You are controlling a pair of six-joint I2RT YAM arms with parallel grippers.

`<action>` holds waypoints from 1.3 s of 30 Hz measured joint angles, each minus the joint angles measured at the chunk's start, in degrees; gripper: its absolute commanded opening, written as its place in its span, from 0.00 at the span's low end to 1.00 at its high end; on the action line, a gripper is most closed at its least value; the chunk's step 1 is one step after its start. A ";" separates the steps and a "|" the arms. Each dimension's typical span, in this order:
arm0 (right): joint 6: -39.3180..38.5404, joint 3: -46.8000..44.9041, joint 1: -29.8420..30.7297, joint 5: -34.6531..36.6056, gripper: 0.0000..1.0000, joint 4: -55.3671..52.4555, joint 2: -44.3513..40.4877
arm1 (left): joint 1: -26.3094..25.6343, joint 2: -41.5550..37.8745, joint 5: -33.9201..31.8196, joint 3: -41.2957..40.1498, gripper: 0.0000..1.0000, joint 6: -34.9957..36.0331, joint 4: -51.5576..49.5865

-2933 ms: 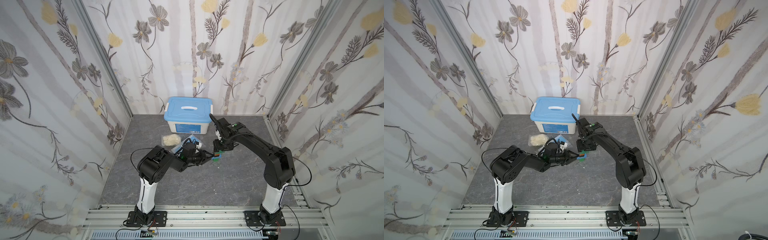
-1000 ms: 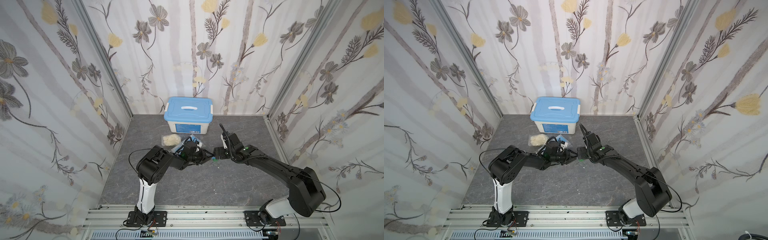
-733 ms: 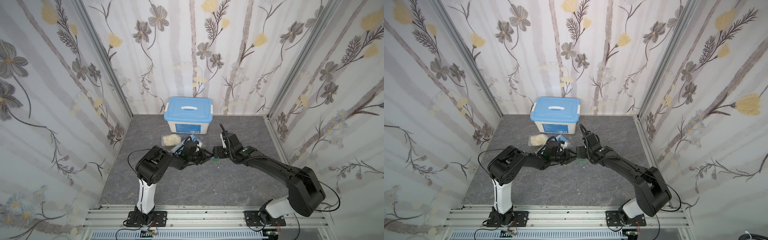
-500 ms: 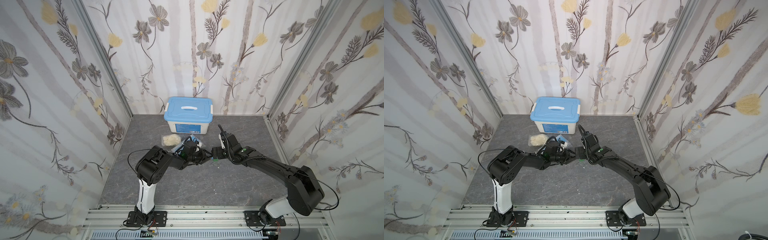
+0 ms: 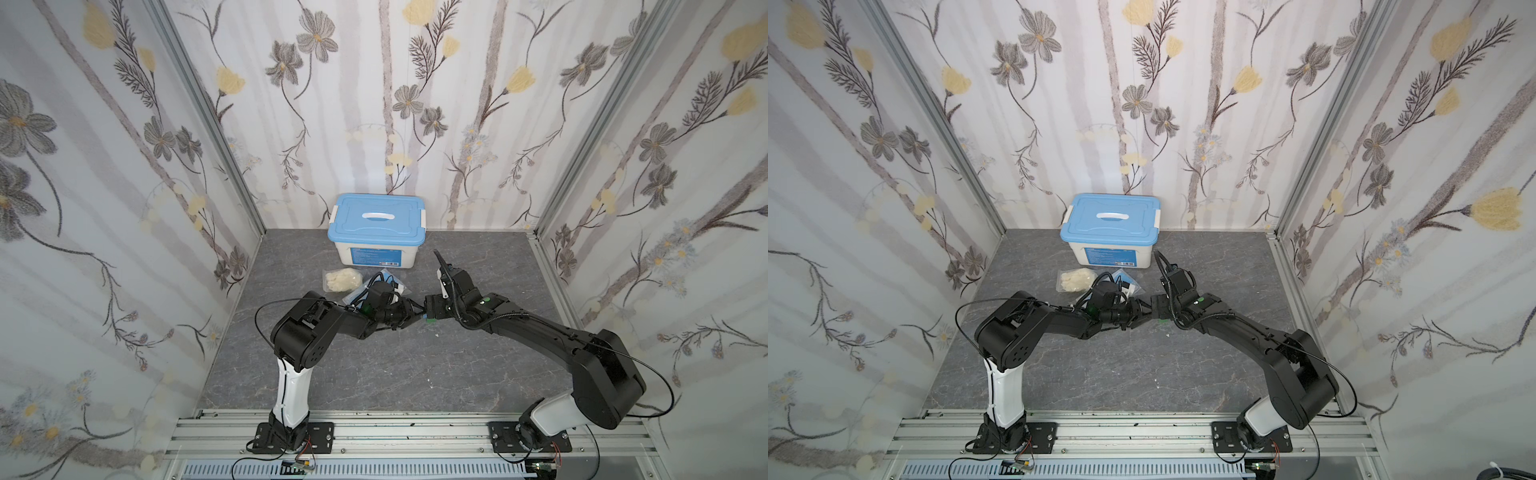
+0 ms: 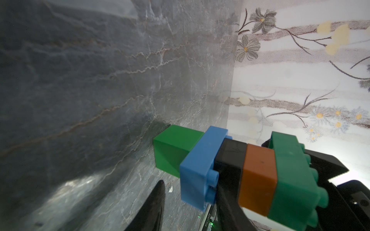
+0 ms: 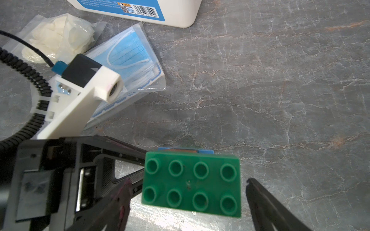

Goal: Assemble the letter f with lego
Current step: Pick up the lego brick from the center of the board.

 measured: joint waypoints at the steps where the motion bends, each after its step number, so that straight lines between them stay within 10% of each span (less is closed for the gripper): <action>1: 0.00 0.00 0.00 0.24 0.87 -0.02 0.02 | 0.00 0.00 0.00 0.04 0.43 0.11 -0.04; 39: -0.42 0.13 0.48 1.77 0.66 1.51 1.40 | -0.20 -0.48 -0.46 0.35 0.45 0.15 -1.66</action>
